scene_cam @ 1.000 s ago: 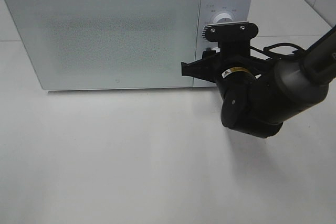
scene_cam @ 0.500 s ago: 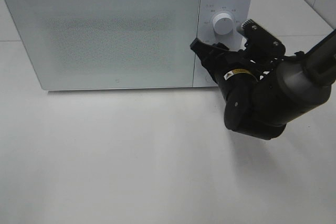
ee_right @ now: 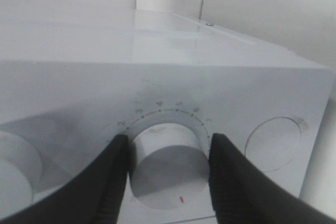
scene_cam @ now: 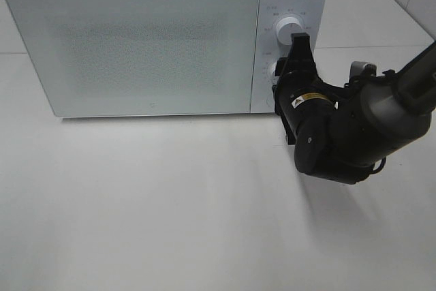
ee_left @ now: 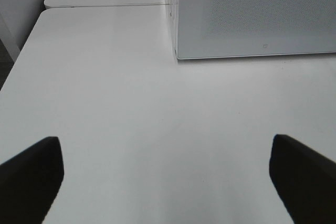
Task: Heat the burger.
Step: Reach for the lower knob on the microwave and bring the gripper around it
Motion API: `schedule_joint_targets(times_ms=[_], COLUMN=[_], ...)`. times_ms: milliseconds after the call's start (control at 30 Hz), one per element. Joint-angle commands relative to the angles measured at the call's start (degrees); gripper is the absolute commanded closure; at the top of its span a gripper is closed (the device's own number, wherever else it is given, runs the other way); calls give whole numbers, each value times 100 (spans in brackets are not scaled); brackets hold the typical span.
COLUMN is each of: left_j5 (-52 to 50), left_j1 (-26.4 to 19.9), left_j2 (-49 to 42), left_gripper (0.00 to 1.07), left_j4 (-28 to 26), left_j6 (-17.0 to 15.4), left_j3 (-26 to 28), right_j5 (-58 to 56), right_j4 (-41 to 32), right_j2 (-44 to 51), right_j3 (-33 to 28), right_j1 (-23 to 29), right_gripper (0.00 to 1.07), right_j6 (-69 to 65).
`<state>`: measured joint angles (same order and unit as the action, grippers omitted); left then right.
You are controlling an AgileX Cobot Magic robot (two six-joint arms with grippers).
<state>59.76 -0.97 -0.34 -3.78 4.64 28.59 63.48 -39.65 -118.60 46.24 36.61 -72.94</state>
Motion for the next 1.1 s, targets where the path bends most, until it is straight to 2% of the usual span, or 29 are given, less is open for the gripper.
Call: schedule_joint_targets(times_ms=[33, 133, 667, 1100], left_j5=[-23, -23, -23, -23], left_j1=[6, 6, 6, 6], left_j2=[-132, -132, -132, -132], left_gripper=[6, 6, 6, 6], left_j4=[-29, -29, -29, -29], left_j6=[-11, -11, -11, -11], left_j3=[-6, -6, -6, -6], right_j5=[0, 183, 252, 241], right_j4=[1318, 1329, 1329, 1278], right_j2=[17, 17, 17, 17], right_j3=[235, 235, 235, 235], right_j1=[34, 34, 34, 34], right_gripper=[105, 105, 99, 78], right_j6=[-945, -1203, -877, -607])
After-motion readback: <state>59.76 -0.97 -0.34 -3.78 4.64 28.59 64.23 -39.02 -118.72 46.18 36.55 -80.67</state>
